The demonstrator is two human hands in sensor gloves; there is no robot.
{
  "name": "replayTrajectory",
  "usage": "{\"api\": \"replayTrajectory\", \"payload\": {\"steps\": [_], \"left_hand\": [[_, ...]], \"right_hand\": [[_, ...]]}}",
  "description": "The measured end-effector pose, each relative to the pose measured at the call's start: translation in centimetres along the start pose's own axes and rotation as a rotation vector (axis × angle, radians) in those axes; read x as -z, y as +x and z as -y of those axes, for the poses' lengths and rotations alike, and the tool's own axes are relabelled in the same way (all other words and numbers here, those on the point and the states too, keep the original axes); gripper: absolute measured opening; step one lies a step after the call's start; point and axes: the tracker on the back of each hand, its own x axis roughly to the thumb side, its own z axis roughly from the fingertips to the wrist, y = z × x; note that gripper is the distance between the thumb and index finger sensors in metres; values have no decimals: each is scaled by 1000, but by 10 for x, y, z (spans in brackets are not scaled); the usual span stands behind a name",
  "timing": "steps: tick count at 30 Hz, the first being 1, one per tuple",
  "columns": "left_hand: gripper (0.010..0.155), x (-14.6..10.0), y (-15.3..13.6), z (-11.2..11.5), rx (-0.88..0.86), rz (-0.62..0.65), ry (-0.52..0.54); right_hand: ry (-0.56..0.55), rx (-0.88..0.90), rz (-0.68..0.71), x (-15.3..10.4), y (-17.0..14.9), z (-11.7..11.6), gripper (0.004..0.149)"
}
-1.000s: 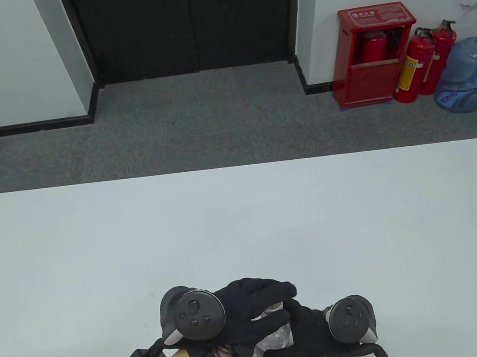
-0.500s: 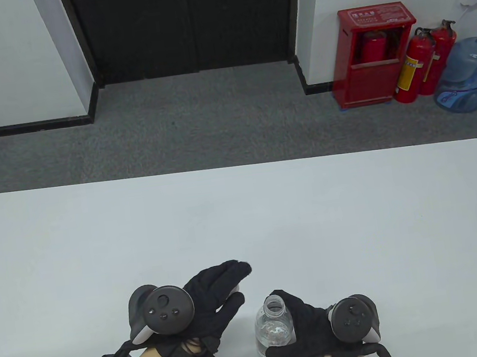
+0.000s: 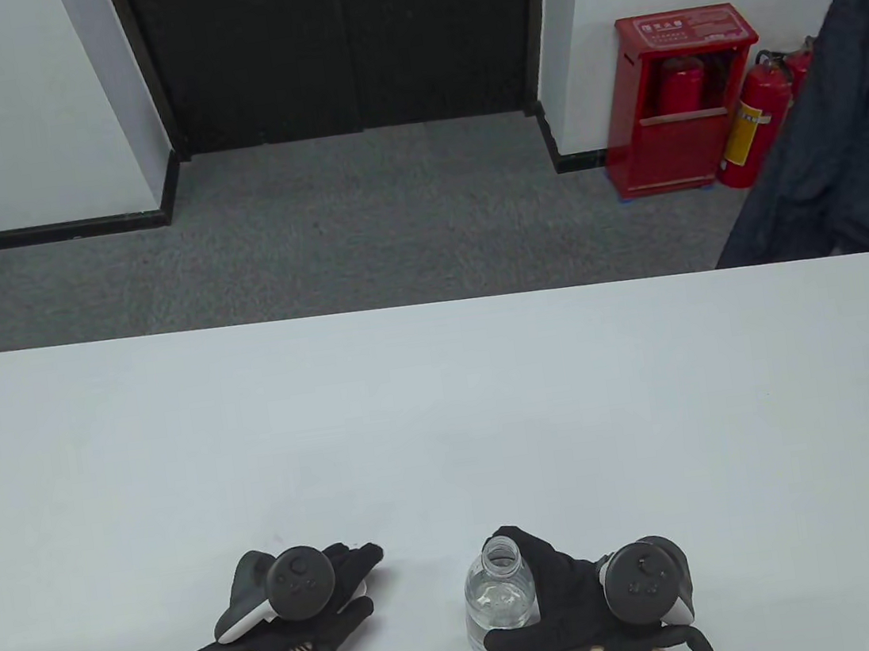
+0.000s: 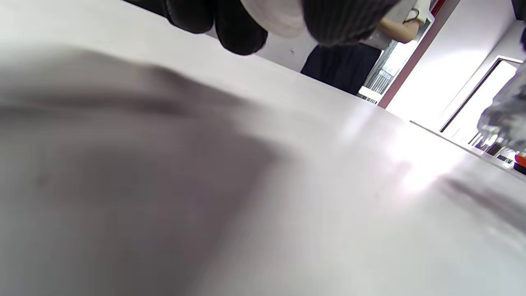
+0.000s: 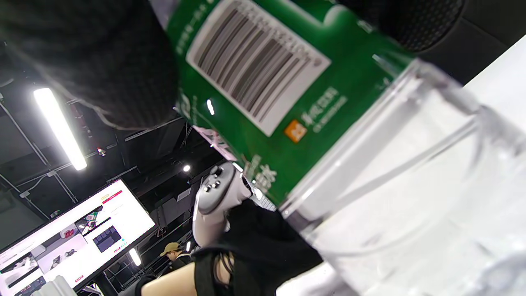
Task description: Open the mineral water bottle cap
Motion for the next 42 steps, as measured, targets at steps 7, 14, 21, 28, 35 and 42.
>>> {"api": "replayTrajectory", "payload": {"steps": [7, 14, 21, 28, 35, 42], "left_hand": [[66, 9, 6, 18, -32, 5, -58], [66, 16, 7, 23, -34, -22, -118], [65, 22, 9, 30, -11, -57, -194], [70, 20, 9, 30, -20, -49, -200], [73, 5, 22, 1, 43, 60, -76], [80, -36, 25, -47, 6, 143, 90]], "right_hand": [[6, -5, 2, 0, 0, 0, 100], [5, -9, 6, 0, 0, 0, 100], [5, -9, 9, -1, 0, 0, 100], [4, -8, 5, -1, 0, 0, 100], [-9, -10, 13, -2, 0, 1, 101], [-13, -6, 11, -2, 0, 2, 101]]}}
